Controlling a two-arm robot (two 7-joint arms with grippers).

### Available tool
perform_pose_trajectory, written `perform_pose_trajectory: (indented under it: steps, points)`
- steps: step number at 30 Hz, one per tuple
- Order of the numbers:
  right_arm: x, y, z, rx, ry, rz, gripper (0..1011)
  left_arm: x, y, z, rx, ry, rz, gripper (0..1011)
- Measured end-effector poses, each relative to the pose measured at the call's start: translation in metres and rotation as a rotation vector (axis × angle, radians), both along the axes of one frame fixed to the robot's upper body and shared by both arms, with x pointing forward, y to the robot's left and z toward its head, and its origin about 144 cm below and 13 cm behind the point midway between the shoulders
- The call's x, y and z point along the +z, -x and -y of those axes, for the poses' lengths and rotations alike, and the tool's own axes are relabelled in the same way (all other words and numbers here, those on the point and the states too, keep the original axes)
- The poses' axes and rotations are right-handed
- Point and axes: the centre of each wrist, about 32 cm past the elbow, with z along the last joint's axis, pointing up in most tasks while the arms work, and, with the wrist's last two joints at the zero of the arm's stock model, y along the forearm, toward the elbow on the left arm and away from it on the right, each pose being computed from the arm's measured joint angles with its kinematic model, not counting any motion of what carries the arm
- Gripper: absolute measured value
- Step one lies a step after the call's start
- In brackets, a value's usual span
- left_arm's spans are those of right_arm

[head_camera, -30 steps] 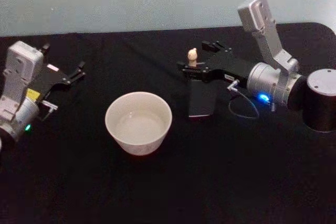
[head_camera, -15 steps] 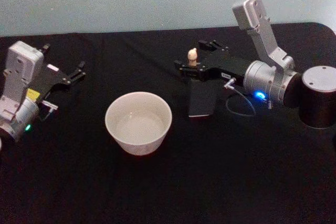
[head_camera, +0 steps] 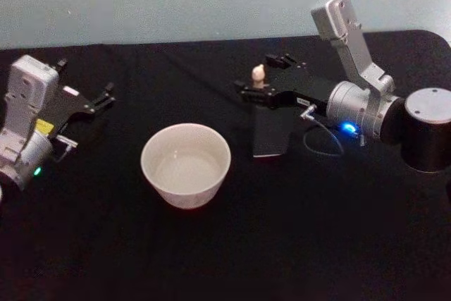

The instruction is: Pick up the stirring spoon with one hand, stir inside the cup, then place it back in its original position.

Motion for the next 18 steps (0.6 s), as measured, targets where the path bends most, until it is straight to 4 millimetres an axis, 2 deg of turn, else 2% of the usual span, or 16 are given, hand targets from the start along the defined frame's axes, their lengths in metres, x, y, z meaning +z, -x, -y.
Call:
perform_pose_trajectory:
  steps: [5,8,10,14,18]
  points:
    - [-0.0002,0.0001,0.0002,0.0,-0.001,-0.001,882,0.0,0.0,0.0,0.0,0.0,0.0,1001]
    - [-0.0001,0.0002,0.0004,0.0,-0.002,-0.001,774,0.0,0.0,0.0,0.0,0.0,0.0,1001]
    - [-0.0001,0.0002,0.0005,-0.001,-0.002,-0.001,736,0.0,0.0,0.0,0.0,0.0,0.0,1001]
    - [-0.0001,0.0004,0.0005,-0.001,-0.003,-0.001,578,0.0001,0.0,0.0,0.0,0.0,0.0,1001]
    - [-0.0001,0.0004,0.0005,0.0,-0.003,-0.001,478,0.0,0.0,0.0,0.0,0.0,0.0,1001]
